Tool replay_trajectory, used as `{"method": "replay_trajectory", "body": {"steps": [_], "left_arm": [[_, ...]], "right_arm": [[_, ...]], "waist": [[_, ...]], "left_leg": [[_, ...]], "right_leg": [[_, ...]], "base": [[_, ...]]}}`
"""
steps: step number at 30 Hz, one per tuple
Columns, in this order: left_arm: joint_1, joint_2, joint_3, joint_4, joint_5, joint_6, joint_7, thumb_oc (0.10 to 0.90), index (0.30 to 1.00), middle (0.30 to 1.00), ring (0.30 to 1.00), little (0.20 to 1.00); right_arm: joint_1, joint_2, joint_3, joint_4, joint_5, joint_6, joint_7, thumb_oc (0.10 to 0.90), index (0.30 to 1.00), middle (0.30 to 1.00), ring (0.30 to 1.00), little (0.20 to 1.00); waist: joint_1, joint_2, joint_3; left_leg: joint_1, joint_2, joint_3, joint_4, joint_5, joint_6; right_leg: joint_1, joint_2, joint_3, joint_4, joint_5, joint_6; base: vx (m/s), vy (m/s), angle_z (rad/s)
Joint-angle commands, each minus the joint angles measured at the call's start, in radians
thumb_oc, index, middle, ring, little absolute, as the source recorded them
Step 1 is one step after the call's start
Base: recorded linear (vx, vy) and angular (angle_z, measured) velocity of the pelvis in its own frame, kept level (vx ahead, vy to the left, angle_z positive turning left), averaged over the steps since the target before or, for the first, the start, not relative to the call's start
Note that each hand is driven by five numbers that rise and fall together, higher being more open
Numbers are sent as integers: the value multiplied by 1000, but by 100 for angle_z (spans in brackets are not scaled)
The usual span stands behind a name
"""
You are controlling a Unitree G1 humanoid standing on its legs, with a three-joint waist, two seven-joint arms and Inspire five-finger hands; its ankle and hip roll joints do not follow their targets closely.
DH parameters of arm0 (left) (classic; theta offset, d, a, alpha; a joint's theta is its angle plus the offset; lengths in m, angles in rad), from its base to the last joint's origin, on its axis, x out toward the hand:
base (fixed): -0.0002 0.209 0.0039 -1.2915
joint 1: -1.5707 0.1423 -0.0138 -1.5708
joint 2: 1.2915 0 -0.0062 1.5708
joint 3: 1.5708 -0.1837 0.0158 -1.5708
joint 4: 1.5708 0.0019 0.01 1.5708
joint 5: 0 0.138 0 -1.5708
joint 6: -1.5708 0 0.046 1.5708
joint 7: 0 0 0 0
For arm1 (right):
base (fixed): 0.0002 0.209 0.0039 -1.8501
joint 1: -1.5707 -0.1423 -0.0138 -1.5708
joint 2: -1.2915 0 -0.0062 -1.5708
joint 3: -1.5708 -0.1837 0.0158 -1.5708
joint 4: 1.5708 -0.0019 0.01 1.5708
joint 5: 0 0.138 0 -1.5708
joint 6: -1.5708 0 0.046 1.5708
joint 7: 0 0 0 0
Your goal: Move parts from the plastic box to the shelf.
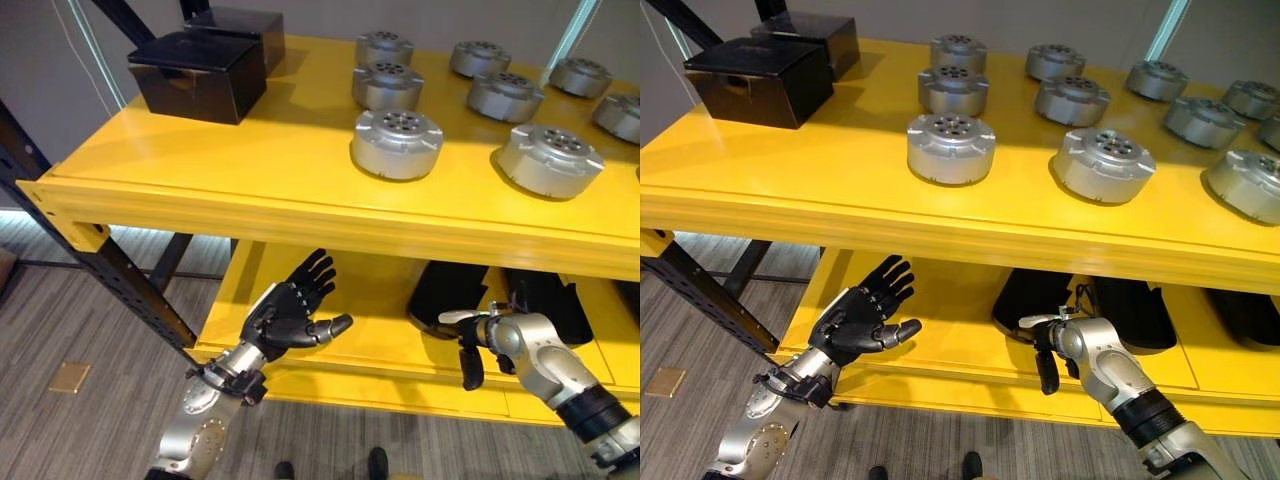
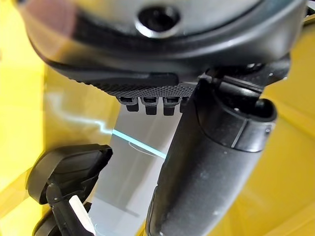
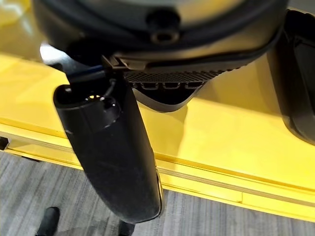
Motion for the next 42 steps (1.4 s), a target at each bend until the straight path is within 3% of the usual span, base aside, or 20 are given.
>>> {"method": "replay_trajectory", "body": {"steps": [1,11,15,17,22,27,28,31,32,37,42], "left_arm": [[-79,16,48,-105,6,-80,-7,900,1000,1000,1000,1000],[-69,19,49,-107,3,-92,4,900,1000,1000,1000,1000],[-65,22,44,-107,-3,-102,9,900,1000,1000,1000,1000],[-50,24,45,-103,-14,-121,8,900,1000,1000,1000,1000],[-24,28,52,-119,-26,-130,5,900,1000,1000,1000,1000],[-17,32,51,-120,-29,-135,3,900,1000,1000,1000,1000],[-17,35,36,-116,-41,-145,2,900,1000,1000,1000,1000],[-16,36,28,-120,-45,-148,6,900,1000,1000,1000,1000],[-12,33,25,-123,-48,-150,9,900,1000,1000,1000,1000],[-3,32,20,-131,-57,-154,11,900,1000,1000,1000,1000],[18,33,19,-145,-70,-164,9,900,1000,1000,1000,1000]], "right_arm": [[12,-40,63,-48,-10,-37,46,900,1000,1000,1000,1000],[26,-71,27,-206,-35,-85,39,900,1000,1000,1000,1000],[32,-82,8,-244,-69,-94,-80,900,1000,1000,1000,1000],[39,-93,-58,-228,-177,-138,-265,900,1000,1000,1000,1000],[97,-81,-123,-227,-300,-170,-334,900,1000,1000,1000,1000],[108,-73,-139,-213,-360,-162,-399,900,1000,1000,1000,1000],[84,-63,-167,-175,-402,-99,-663,900,1000,1000,1000,1000],[70,-59,-178,-153,-376,-74,-770,900,1000,1000,1000,1000],[70,-49,-197,-142,-344,-49,-855,900,1000,1000,1000,1000],[89,-23,-237,-126,-276,-54,-1002,900,1000,1000,1000,1000],[125,9,-272,-145,-72,-68,-1236,900,1000,1000,1000,1000]], "waist": [[-6,-13,-4],[-19,-15,-6],[-23,-13,-7],[-31,-5,-10],[-38,4,-8],[-38,8,-9],[-37,19,-13],[-36,24,-14],[-37,30,-16],[-38,42,-20],[-45,53,-22]], "left_leg": [[-27,35,43,73,-78,2],[-31,33,50,79,-83,5],[-32,33,50,84,-86,6],[-31,32,54,88,-94,10],[-30,31,57,90,-99,12],[-27,30,59,91,-101,13],[-24,28,55,90,-104,16],[-24,27,54,91,-107,16],[-25,26,53,93,-112,16],[-25,24,53,95,-120,17],[-17,25,55,92,-122,16]], "right_leg": [[10,-64,-20,79,-94,44],[4,-62,-5,82,-94,47],[2,-62,1,85,-94,47],[0,-63,10,84,-94,49],[1,-64,12,85,-96,52],[3,-66,13,85,-97,53],[5,-68,13,84,-100,54],[6,-69,12,85,-103,55],[5,-70,11,85,-106,56],[5,-73,10,85,-112,57],[11,-74,13,79,-112,57]], "base": [[1,4,-3],[-1,4,-3],[-1,6,-3],[7,35,-1],[0,6,0],[5,10,-1],[21,43,0],[9,25,0],[0,0,0],[2,13,0],[6,13,0]]}}
